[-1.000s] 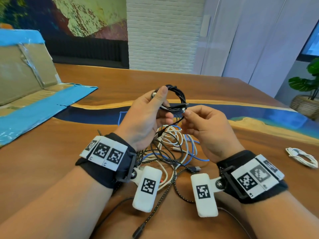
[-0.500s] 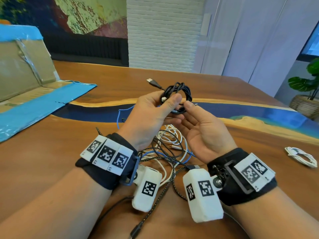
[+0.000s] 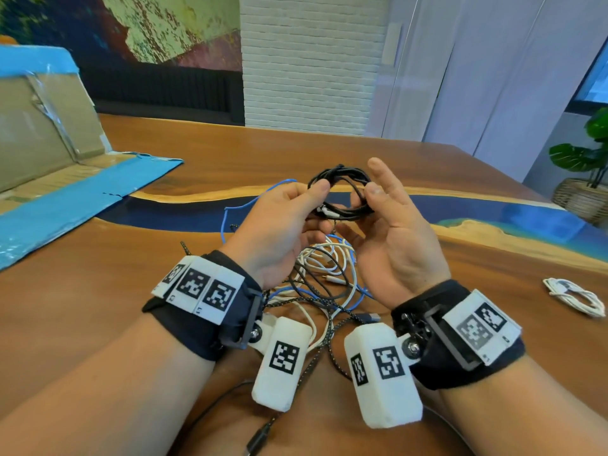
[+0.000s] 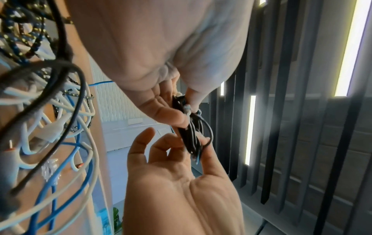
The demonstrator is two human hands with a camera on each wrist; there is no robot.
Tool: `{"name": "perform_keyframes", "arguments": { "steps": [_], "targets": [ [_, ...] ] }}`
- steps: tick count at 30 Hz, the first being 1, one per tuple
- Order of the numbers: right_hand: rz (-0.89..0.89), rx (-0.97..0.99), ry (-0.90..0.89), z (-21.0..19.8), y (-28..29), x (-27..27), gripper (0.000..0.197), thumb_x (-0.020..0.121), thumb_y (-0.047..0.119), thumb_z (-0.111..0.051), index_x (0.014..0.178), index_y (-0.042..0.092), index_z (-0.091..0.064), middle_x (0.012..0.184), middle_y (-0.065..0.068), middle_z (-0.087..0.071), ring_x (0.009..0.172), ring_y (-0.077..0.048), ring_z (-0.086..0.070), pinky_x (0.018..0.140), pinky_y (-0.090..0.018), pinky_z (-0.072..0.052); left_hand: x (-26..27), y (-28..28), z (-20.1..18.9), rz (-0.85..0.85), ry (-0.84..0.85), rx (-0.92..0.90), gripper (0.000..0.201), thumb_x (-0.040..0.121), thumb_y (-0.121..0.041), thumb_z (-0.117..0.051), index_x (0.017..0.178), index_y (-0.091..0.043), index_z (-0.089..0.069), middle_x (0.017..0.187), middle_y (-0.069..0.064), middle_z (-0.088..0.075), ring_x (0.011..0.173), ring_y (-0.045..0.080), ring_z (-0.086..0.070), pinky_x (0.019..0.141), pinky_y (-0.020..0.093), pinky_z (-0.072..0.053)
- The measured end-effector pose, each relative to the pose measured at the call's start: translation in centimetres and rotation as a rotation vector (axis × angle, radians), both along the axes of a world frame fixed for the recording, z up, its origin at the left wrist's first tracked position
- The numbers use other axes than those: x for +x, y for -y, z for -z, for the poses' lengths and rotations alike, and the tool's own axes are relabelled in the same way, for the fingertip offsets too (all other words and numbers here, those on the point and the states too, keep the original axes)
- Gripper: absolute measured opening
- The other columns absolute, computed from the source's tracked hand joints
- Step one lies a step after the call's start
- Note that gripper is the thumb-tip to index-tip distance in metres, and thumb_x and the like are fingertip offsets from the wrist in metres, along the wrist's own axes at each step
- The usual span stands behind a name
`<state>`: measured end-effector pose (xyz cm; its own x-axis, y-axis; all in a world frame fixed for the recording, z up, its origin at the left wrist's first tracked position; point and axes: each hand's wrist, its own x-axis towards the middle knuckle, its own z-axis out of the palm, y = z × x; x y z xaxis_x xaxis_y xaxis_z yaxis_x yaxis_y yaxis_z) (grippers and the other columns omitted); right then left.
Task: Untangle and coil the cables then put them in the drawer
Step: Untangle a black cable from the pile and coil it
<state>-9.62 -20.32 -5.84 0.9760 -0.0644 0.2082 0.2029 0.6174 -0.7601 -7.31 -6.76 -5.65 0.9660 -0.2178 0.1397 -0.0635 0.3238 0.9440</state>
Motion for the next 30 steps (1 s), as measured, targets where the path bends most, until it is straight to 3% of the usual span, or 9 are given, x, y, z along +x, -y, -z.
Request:
{"name": "perform_keyframes", "arguments": {
  "steps": [3, 5, 7, 10, 15, 20, 23, 26, 30],
  "targets": [
    [-0.012, -0.057, 0.020, -0.2, 0.2, 0.1, 0.038, 0.100, -0.002, -0.048, 0.132, 0.018, -0.052, 0.063, -0.005, -0.055, 0.060, -0.020, -0.055, 0.058, -0.035, -0.050, -0.1, 0.4, 0.2, 0.001, 0.040, 0.027, 0.015, 0.104, -0.018, -0.057, 0.092, -0.008, -0.057, 0.081, 0.013, -0.067, 0.052, 0.012, -0.059, 0.050, 0.019, -0.051],
    [-0.052, -0.105, 0.019, -0.1, 0.5, 0.1, 0.047, 0.097, -0.007, -0.052, 0.135, 0.019, -0.048, 0.070, -0.005, -0.066, 0.068, -0.026, -0.061, 0.062, -0.038, -0.053, -0.2, 0.2, 0.2, -0.016, 0.062, 0.030, 0.014, 0.103, -0.015, -0.058, 0.090, -0.010, -0.056, 0.077, 0.012, -0.069, 0.053, 0.014, -0.060, 0.051, 0.020, -0.053],
    [-0.086, -0.153, 0.004, 0.0, 1.0, 0.1, 0.060, 0.090, -0.009, -0.060, 0.139, 0.021, -0.045, 0.074, -0.003, -0.063, 0.076, -0.032, -0.060, 0.069, -0.042, -0.052, -0.2, -0.1, 0.1, -0.025, 0.074, 0.028, 0.014, 0.103, -0.014, -0.059, 0.090, -0.010, -0.055, 0.075, 0.011, -0.068, 0.054, 0.016, -0.062, 0.053, 0.022, -0.055],
    [-0.105, -0.210, -0.025, 0.2, 1.7, 0.3, 0.067, 0.089, -0.018, -0.054, 0.141, 0.022, -0.044, 0.082, -0.007, -0.058, 0.069, -0.025, -0.061, 0.060, -0.035, -0.053, -0.3, -0.2, 0.0, -0.006, 0.079, 0.040, 0.011, 0.103, -0.015, -0.060, 0.095, -0.009, -0.055, 0.089, 0.022, -0.067, 0.058, 0.019, -0.062, 0.058, 0.023, -0.056],
    [-0.145, -0.397, 0.014, 0.6, 2.4, 0.3, 0.048, 0.089, -0.014, -0.056, 0.131, 0.009, -0.058, 0.090, -0.010, -0.061, 0.072, -0.023, -0.058, 0.056, -0.031, -0.045, -0.4, -0.3, -0.1, -0.005, 0.048, 0.047, 0.014, 0.103, -0.018, -0.060, 0.093, -0.008, -0.057, 0.087, 0.016, -0.067, 0.060, 0.020, -0.060, 0.056, 0.023, -0.054],
    [-0.001, -0.684, 0.084, 0.8, 2.1, 0.2, 0.026, 0.091, -0.008, -0.067, 0.113, 0.005, -0.066, 0.083, -0.007, -0.063, 0.063, -0.025, -0.059, 0.059, -0.032, -0.057, 0.1, -0.4, 0.2, -0.082, 0.020, 0.080, 0.015, 0.102, -0.021, -0.062, 0.092, -0.011, -0.059, 0.076, 0.006, -0.066, 0.061, 0.019, -0.059, 0.053, 0.022, -0.052],
    [0.027, -0.655, 0.062, 0.8, 2.3, 0.3, 0.018, 0.090, -0.007, -0.068, 0.104, 0.003, -0.067, 0.081, -0.011, -0.066, 0.061, -0.026, -0.060, 0.059, -0.032, -0.058, -0.2, -0.4, -0.1, -0.014, 0.017, 0.064, 0.014, 0.100, -0.020, -0.065, 0.105, -0.008, -0.062, 0.083, 0.006, -0.067, 0.066, 0.020, -0.063, 0.057, 0.024, -0.055],
    [-0.014, -0.509, 0.018, 0.7, 2.2, 0.2, 0.010, 0.089, -0.007, -0.067, 0.091, 0.002, -0.065, 0.075, -0.016, -0.062, 0.058, -0.022, -0.056, 0.053, -0.028, -0.054, -0.8, -0.3, -0.2, 0.049, 0.099, 0.131, 0.028, 0.086, -0.011, -0.077, 0.111, -0.009, -0.066, 0.092, 0.003, -0.071, 0.078, 0.016, -0.071, 0.071, 0.028, -0.059],
    [-0.054, -0.294, -0.062, 0.6, 2.0, 0.2, 0.013, 0.090, -0.008, -0.062, 0.086, 0.004, -0.061, 0.070, -0.013, -0.058, 0.056, -0.019, -0.056, 0.053, -0.026, -0.055, -0.5, -0.2, -0.1, -0.021, 0.093, 0.103, 0.045, 0.082, 0.006, -0.078, 0.123, -0.003, -0.062, 0.121, 0.028, -0.063, 0.093, 0.027, -0.073, 0.084, 0.035, -0.063]
  ]
}}
